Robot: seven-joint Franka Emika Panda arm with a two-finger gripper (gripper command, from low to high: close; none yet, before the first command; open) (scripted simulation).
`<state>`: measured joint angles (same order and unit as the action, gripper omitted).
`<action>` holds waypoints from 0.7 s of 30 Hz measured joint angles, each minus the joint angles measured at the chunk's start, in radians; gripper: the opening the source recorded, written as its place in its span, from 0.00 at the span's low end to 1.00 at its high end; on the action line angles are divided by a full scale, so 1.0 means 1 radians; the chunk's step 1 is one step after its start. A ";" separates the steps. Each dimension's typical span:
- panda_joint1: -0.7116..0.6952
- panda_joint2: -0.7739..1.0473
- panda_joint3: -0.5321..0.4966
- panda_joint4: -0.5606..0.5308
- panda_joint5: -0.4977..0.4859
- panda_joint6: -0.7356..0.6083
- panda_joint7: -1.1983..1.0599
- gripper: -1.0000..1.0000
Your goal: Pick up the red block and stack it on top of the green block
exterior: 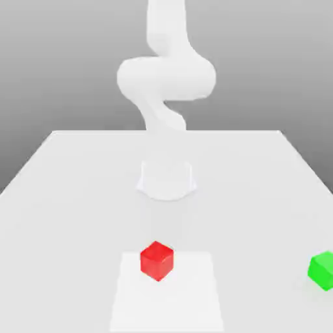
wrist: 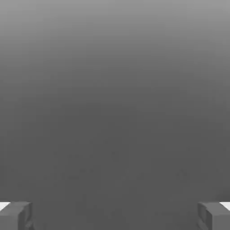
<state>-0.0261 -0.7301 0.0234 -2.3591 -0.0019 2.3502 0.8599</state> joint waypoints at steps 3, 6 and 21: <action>-0.035 0.103 0.030 -0.082 -0.004 0.072 0.087 0.50; -0.068 0.203 0.056 -0.163 -0.007 0.141 0.172 0.50; -0.156 0.787 0.095 -0.491 -0.026 0.561 0.555 0.50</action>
<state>-0.1822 0.0567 0.1183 -2.8499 -0.0274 2.9111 1.4146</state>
